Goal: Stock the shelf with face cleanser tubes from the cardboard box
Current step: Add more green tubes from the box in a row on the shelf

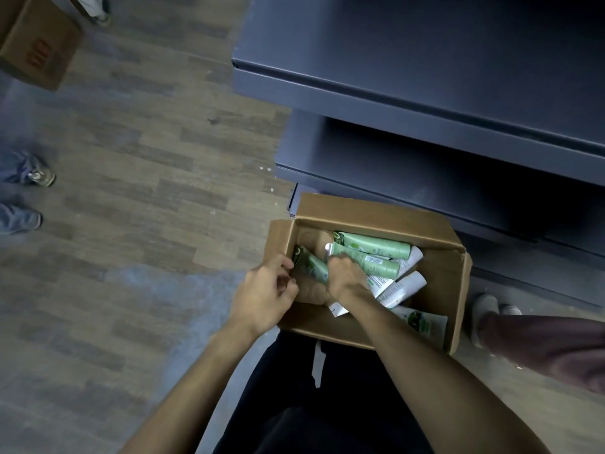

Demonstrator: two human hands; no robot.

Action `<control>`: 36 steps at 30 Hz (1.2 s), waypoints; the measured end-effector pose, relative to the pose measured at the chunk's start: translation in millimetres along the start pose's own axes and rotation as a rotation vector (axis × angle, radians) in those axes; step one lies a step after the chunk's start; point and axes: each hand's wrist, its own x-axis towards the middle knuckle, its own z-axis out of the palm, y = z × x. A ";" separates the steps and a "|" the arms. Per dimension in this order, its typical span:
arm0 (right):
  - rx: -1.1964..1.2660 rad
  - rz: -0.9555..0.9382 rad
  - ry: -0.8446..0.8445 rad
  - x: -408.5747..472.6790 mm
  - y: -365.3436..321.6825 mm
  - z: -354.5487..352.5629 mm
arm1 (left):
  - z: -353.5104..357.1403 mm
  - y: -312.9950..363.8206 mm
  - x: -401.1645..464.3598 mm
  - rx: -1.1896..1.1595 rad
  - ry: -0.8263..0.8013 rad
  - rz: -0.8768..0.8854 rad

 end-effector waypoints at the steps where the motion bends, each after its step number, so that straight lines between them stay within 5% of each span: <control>1: -0.011 0.005 0.010 0.0 -0.9 -0.1 | 0.5 0.6 -0.2 0.004 0.001 0.004; 9: 0.096 -0.044 0.158 -18.6 15.1 -2.0 | 4.4 7.2 3.4 -0.009 0.042 0.074; 16: 0.665 -0.130 0.434 -75.2 35.3 -42.3 | -6.6 34.5 4.0 -0.111 0.133 0.146; 26: 1.102 -0.472 0.890 -213.6 25.8 -244.5 | -113.7 224.5 -51.9 -0.370 0.395 0.796; 36: 0.995 -0.730 1.237 -325.7 19.8 -407.7 | -231.5 352.6 -123.7 -0.402 0.557 1.152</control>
